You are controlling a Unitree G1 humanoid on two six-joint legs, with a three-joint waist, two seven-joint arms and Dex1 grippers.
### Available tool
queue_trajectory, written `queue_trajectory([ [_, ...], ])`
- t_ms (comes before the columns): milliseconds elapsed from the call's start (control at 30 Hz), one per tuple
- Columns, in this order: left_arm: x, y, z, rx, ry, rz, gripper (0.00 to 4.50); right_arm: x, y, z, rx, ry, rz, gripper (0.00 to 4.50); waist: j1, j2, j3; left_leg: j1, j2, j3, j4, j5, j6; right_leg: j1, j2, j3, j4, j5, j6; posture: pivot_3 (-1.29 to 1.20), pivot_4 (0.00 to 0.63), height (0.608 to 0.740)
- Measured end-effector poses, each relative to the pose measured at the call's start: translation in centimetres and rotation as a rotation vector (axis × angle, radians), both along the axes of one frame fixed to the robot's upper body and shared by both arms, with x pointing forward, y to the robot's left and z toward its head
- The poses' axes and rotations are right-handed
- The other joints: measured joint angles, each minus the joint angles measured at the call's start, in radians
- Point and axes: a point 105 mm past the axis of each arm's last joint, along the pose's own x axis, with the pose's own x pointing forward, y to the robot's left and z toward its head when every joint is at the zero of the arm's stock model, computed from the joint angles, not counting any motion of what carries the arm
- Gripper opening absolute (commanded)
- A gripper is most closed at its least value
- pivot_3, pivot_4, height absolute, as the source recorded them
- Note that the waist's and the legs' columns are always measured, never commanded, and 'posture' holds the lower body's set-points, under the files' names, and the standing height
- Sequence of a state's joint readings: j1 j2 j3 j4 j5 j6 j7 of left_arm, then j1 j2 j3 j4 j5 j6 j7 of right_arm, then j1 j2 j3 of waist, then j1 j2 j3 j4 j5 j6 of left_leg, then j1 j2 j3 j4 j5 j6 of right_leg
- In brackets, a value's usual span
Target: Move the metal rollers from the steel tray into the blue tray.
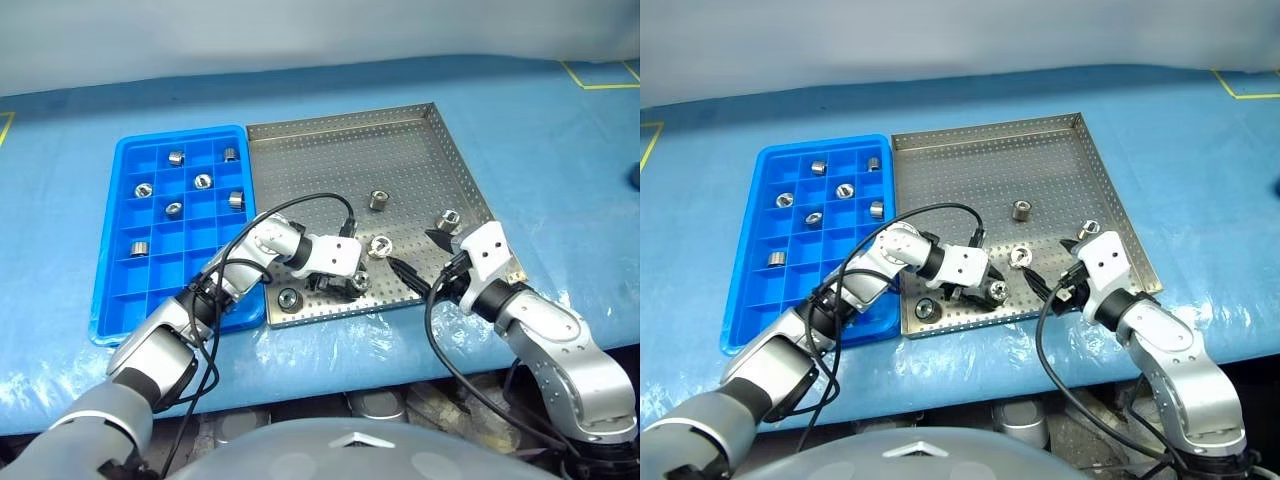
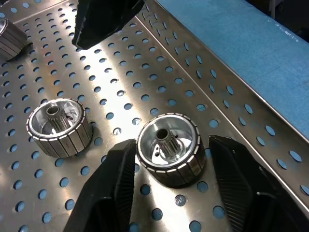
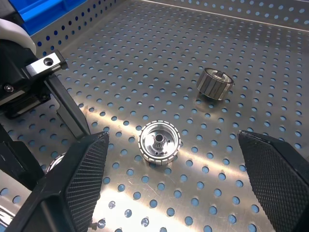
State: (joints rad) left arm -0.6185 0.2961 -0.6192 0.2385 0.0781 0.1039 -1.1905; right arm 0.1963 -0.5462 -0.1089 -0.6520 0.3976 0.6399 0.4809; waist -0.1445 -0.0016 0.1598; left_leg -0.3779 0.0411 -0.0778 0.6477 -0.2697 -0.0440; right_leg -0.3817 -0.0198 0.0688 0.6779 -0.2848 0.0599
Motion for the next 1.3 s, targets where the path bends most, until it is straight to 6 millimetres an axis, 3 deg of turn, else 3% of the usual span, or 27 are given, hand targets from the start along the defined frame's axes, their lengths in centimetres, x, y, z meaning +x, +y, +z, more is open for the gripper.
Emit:
queue_trajectory([
  [233,0.5,0.4,0.3,-0.022,0.028,0.061,1.70,0.3,0.9,0.1,0.005,-0.007,0.031,4.50,0.000,0.000,0.000,0.000,0.000,0.000,0.000,0.000,0.000,0.000,0.000,0.000,0.000,0.000,0.000,-0.18,0.150,0.740],
  [300,0.8,0.5,1.2,-0.067,0.019,0.097,1.70,0.4,1.2,0.3,0.010,-0.016,0.044,4.50,0.000,0.000,0.000,0.000,0.000,0.000,0.000,0.000,0.000,0.000,0.000,0.000,0.000,0.000,0.000,-0.17,0.150,0.740],
  [400,1.8,1.0,4.5,-0.205,-0.021,0.214,1.70,0.8,2.4,1.0,0.030,-0.042,0.085,4.50,0.003,0.000,0.000,0.000,0.001,0.000,0.000,0.000,0.000,0.000,0.000,0.000,0.000,0.000,0.000,-0.15,0.150,0.740],
  [467,2.3,2.2,6.0,-0.260,-0.044,0.304,1.70,1.2,3.3,1.8,0.055,-0.079,0.108,4.50,0.003,0.001,0.000,0.001,0.001,-0.001,0.000,0.000,0.000,0.000,0.001,0.000,0.001,0.000,0.000,-0.13,0.150,0.740],
  [700,2.8,9.5,9.3,-0.386,-0.163,0.770,1.70,1.8,7.5,3.4,0.099,-0.121,0.304,4.50,0.028,0.001,0.000,0.001,0.003,-0.002,0.000,0.000,-0.001,0.000,0.001,-0.002,0.002,0.000,0.000,-0.04,0.150,0.740],
  [833,2.1,14.0,9.0,-0.379,-0.197,1.057,1.70,2.1,10.1,4.0,0.115,-0.123,0.454,4.50,0.057,0.000,0.001,0.001,0.002,-0.002,0.000,0.001,-0.001,0.000,0.001,-0.002,0.002,0.000,0.000,0.04,0.150,0.740],
  [967,0.8,17.2,9.2,-0.359,-0.247,1.264,1.70,1.8,12.4,4.3,0.127,-0.116,0.596,4.50,0.089,0.000,0.001,0.001,0.002,-0.003,-0.001,0.001,-0.001,0.000,0.001,-0.003,0.002,0.000,0.000,0.09,0.150,0.740],
  [1100,-0.9,19.2,8.9,-0.364,-0.253,1.454,1.70,1.5,14.5,3.7,0.130,-0.093,0.718,4.50,0.120,0.000,0.001,0.001,0.002,-0.002,-0.001,0.001,-0.002,0.000,0.000,-0.003,0.001,0.000,0.000,0.12,0.150,0.740],
  [1300,-2.9,21.3,5.9,-0.303,-0.195,1.687,1.70,1.2,16.0,2.1,0.130,-0.049,0.788,4.50,0.147,0.000,0.001,0.001,0.002,-0.004,-0.001,0.002,-0.004,0.000,-0.001,-0.005,0.002,0.000,-0.001,0.15,0.150,0.740],
])
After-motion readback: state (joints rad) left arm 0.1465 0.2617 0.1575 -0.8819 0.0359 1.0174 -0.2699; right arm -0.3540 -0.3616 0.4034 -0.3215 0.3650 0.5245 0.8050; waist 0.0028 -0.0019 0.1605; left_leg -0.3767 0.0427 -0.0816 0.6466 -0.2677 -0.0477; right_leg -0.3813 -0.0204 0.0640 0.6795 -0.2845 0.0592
